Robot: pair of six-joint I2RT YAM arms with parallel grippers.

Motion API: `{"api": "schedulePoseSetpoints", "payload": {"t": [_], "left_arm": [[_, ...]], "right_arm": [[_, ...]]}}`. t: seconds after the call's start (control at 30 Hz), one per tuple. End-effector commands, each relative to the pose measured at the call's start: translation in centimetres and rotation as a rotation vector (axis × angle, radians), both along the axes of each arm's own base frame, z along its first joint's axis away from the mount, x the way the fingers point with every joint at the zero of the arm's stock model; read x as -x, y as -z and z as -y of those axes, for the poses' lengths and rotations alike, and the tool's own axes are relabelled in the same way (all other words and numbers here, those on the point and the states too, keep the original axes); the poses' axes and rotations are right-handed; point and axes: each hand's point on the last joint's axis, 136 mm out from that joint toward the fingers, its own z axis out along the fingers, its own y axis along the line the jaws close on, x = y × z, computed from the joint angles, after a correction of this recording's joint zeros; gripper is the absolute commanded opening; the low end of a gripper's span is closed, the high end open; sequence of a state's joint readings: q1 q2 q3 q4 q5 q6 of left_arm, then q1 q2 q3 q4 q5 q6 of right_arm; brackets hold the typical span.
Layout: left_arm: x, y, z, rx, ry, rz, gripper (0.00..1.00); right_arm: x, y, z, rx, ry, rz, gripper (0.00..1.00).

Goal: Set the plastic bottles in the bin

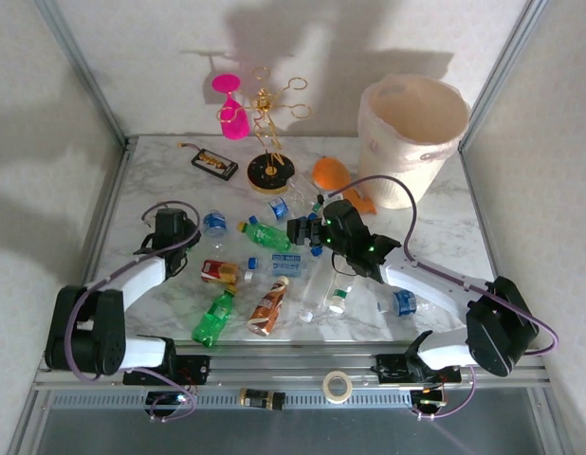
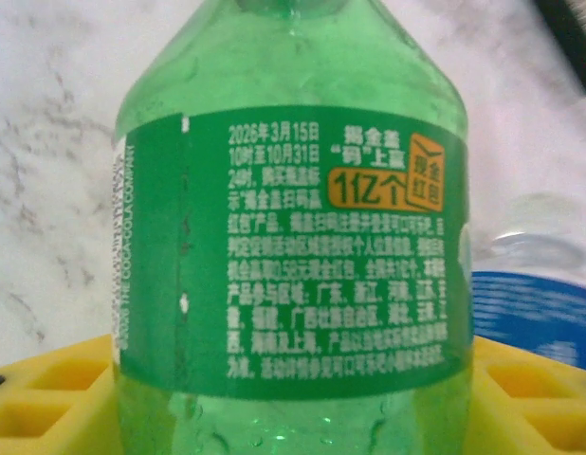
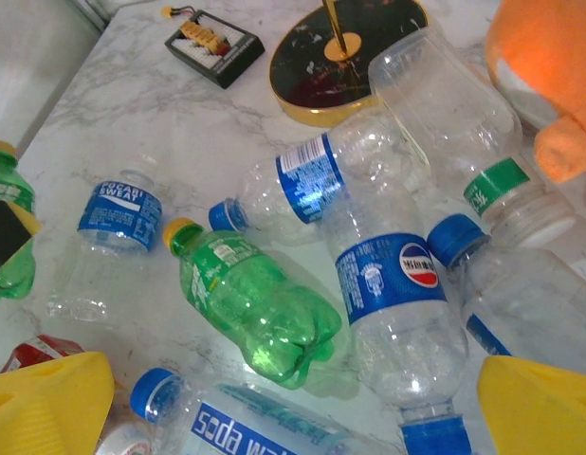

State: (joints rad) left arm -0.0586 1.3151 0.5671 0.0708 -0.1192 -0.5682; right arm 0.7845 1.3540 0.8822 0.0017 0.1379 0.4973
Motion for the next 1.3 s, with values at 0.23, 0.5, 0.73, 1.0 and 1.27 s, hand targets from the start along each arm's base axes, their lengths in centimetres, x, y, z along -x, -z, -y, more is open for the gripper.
{"api": "schedulePoseSetpoints", "payload": {"t": [0.23, 0.5, 0.73, 1.0, 1.27], "left_arm": [[-1.1, -10.5, 3.4, 0.041, 0.135, 0.300, 0.45], [-0.2, -16.7, 7.9, 0.123, 0.326, 0.479, 0.42], [0.8, -20.8, 14.3, 0.215, 0.612, 0.596, 0.40], [2.9, -22.6, 21.3, 0.196, 0.894, 0.687, 0.40], [4.0, -22.5, 26.8, 0.149, 1.044, 0.675, 0.40]], "right_arm": [[-2.0, -4.0, -2.0, 0.017, -0.024, 0.087, 0.99], [-2.0, -7.6, -2.4, -0.040, -0.066, 0.121, 0.99], [-1.4, -12.8, -2.3, -0.210, -0.161, 0.140, 0.99], [0.1, -18.4, -2.9, -0.367, -0.305, 0.223, 0.98], [-0.1, -17.8, -5.2, -0.418, -0.389, 0.179, 0.93]]}}
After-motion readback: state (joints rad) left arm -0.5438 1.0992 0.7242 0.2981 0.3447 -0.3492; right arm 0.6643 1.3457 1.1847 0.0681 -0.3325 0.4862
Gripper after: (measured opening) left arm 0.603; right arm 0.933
